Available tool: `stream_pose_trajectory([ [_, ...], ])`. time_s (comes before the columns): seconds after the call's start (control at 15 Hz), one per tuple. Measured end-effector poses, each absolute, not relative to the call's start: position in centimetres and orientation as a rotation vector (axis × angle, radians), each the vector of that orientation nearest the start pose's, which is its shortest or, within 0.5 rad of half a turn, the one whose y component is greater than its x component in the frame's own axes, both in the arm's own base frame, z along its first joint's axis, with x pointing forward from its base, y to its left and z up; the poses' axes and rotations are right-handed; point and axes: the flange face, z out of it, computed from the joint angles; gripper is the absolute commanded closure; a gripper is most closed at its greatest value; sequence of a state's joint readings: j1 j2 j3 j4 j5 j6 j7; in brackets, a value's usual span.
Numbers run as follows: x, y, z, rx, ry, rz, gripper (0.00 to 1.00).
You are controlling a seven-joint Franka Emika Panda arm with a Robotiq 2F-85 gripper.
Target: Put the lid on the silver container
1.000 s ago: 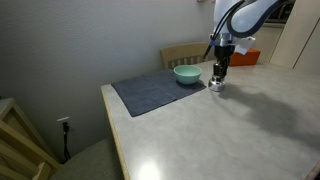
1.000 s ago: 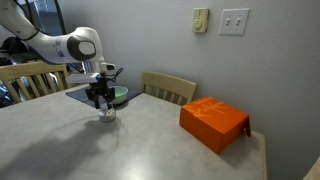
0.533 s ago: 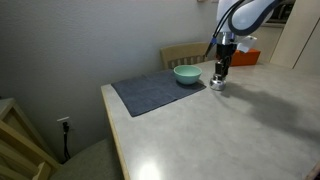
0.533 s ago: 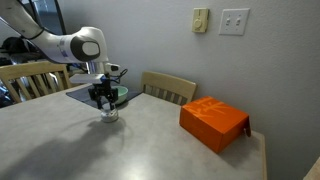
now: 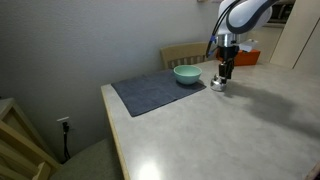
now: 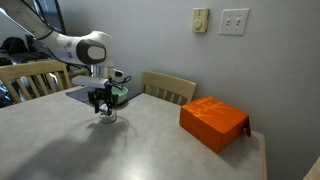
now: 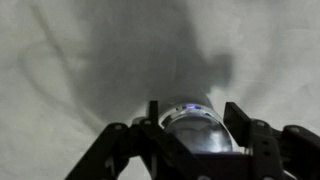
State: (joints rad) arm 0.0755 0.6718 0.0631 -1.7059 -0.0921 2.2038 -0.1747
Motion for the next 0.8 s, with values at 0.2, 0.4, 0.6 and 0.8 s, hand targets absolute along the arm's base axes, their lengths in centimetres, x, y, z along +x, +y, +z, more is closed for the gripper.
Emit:
stream_pose_trajectory([
  [0.2,65.18,8.44,18.28,-3.101,-0.570,0.289,0.56],
  [0.4,65.38,8.58,18.35,-3.101,-0.572,0.282,0.56],
  [0.6,65.56,8.85,18.60,-3.101,-0.578,0.272,0.56],
  [0.8,65.72,9.35,18.96,-3.103,-0.595,0.259,0.56],
])
